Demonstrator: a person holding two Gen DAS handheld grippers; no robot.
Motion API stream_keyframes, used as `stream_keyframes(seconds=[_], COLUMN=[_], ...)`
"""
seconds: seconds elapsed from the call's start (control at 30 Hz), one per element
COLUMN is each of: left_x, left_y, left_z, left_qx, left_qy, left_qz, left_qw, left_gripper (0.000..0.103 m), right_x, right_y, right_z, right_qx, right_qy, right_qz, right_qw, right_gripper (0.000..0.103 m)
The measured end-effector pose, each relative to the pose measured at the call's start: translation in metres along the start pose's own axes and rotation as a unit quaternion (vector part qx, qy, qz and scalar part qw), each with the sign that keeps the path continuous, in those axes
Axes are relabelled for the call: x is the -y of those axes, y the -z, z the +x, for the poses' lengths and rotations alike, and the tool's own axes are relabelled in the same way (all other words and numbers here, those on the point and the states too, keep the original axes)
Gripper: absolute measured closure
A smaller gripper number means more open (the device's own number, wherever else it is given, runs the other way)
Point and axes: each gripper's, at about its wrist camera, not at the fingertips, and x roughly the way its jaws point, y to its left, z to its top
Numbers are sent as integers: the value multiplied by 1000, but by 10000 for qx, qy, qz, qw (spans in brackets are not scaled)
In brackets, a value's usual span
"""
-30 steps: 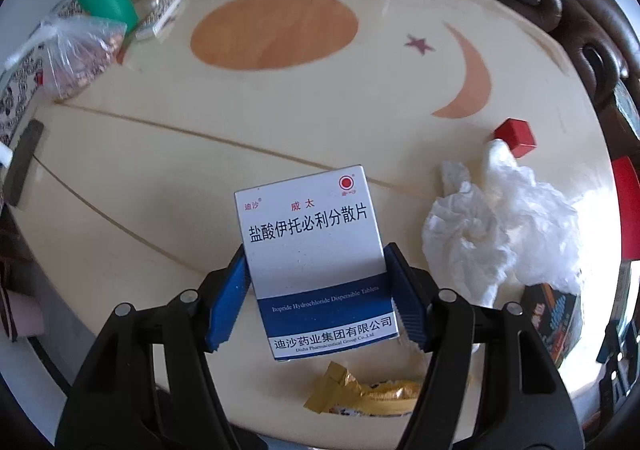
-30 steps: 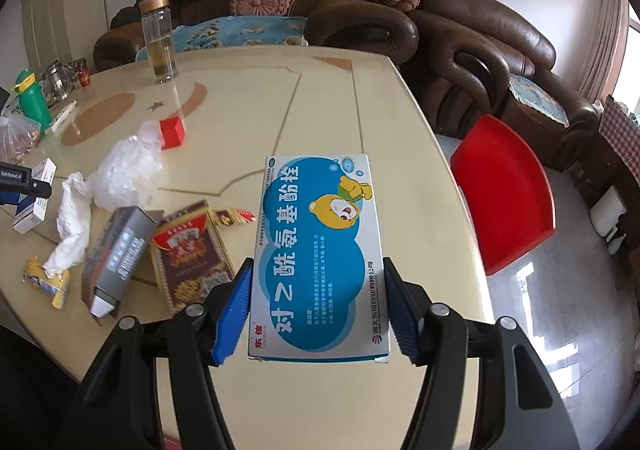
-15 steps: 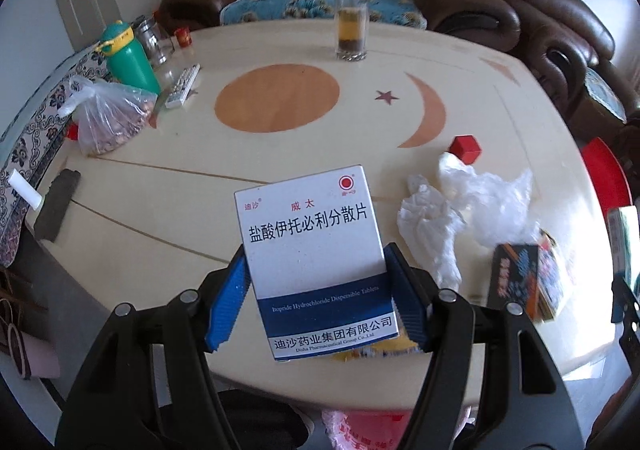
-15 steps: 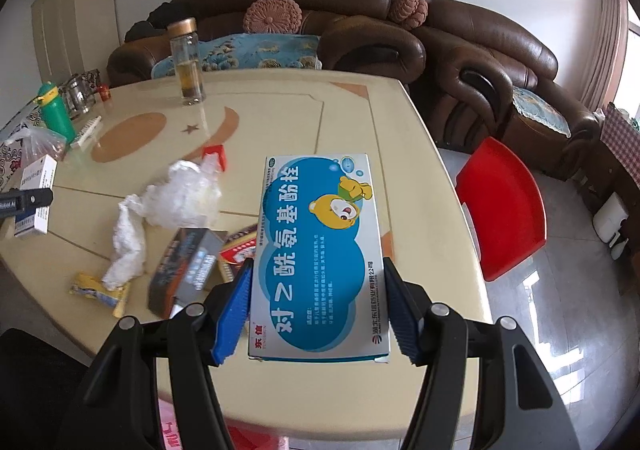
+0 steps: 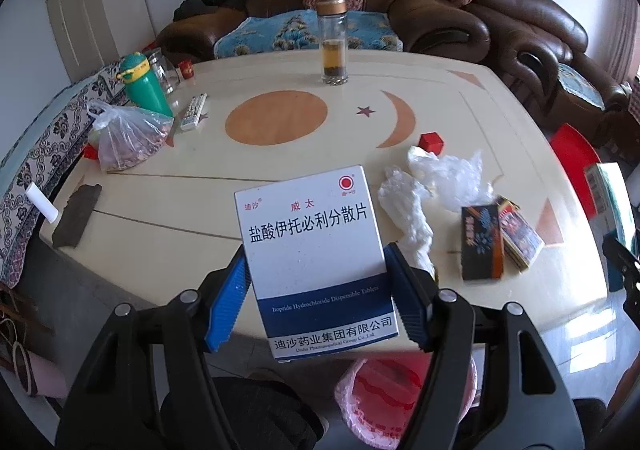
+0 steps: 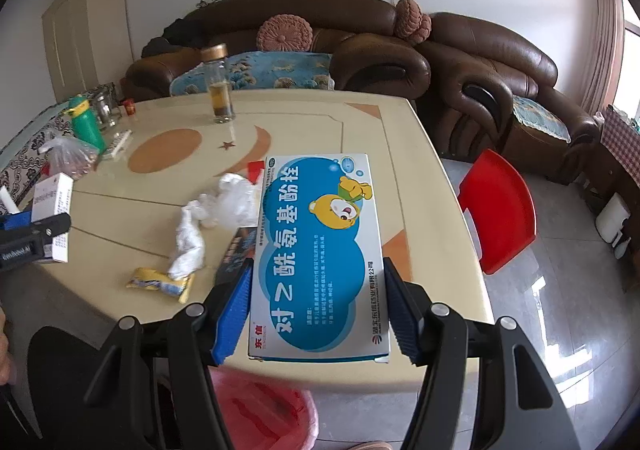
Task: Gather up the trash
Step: 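Close the left tool on the white box while the right tool grips the blue box, then carry both boxes over the pink bin and open both tools to drop them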
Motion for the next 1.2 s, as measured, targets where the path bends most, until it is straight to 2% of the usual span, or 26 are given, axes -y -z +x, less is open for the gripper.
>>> stream_keyframes(seconds=[0.37,0.8,0.93,1.2], left_x=[8,14,18,20], left_y=[30,55,65,84], left_z=[-52,-78,-71,-47], left_qx=[318,441,229,-191], left_qy=[181,428,737,1101], left_qz=[307,549,631,711], left_qw=[9989,9966,9950,9912], left_gripper=[37,37,37,37], right_x=[-31,-56,-62,-70], right_y=[20,43,53,73], right_z=[-63,-91,-92,-83], right_qx=[262,216,162,-87], right_qy=[-82,-226,-295,-376], right_qz=[-256,-445,-473,-458], right_qw=[9993,9985,9983,9982], right_gripper=[43,43,43,43])
